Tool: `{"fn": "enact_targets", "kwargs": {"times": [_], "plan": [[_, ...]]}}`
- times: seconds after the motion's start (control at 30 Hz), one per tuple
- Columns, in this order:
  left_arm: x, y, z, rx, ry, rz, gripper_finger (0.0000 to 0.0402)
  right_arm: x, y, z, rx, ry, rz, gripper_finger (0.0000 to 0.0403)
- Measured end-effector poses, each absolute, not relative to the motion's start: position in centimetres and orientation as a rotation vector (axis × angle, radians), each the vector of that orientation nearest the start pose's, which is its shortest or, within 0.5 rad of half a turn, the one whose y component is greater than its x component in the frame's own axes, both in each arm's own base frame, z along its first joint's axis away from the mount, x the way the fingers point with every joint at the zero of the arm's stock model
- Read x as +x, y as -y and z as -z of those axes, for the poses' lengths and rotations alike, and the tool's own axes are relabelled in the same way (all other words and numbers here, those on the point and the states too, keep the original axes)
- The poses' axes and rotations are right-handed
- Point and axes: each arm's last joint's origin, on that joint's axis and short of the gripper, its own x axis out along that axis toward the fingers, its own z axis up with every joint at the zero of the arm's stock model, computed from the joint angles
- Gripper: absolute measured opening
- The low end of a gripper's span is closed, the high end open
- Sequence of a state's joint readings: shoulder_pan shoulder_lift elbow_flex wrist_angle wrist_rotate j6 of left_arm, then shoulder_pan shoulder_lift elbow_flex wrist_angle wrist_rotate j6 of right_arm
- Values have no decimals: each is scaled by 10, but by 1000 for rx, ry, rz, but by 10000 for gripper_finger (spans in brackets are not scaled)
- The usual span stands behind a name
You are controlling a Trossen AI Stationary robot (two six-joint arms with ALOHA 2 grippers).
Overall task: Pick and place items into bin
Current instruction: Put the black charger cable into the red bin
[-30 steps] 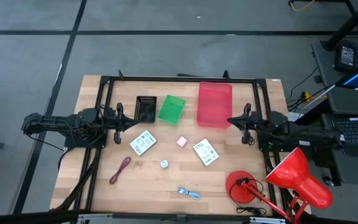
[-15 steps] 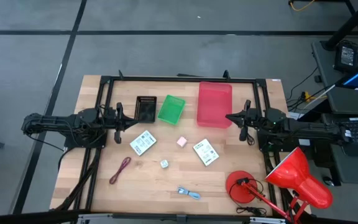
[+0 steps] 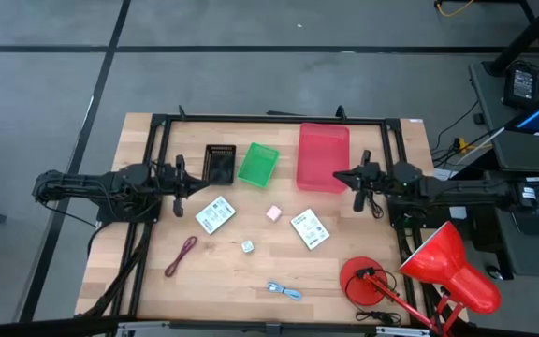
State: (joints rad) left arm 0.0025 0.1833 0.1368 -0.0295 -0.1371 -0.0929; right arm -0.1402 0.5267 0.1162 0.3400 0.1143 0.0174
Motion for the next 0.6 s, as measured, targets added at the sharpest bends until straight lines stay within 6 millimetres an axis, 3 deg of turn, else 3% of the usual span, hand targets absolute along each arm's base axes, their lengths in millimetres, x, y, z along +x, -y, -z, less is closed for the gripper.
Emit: {"fn": "enact_targets", "kwargs": {"times": [0.4,0.6], "plan": [[104,-4,-194,-34,-65,-141,6,152,20,-183,48,-69,173,0],[104,-4,-194,-34,-66,-141,6,181,14,-206,-6,-159,119,0]]}}
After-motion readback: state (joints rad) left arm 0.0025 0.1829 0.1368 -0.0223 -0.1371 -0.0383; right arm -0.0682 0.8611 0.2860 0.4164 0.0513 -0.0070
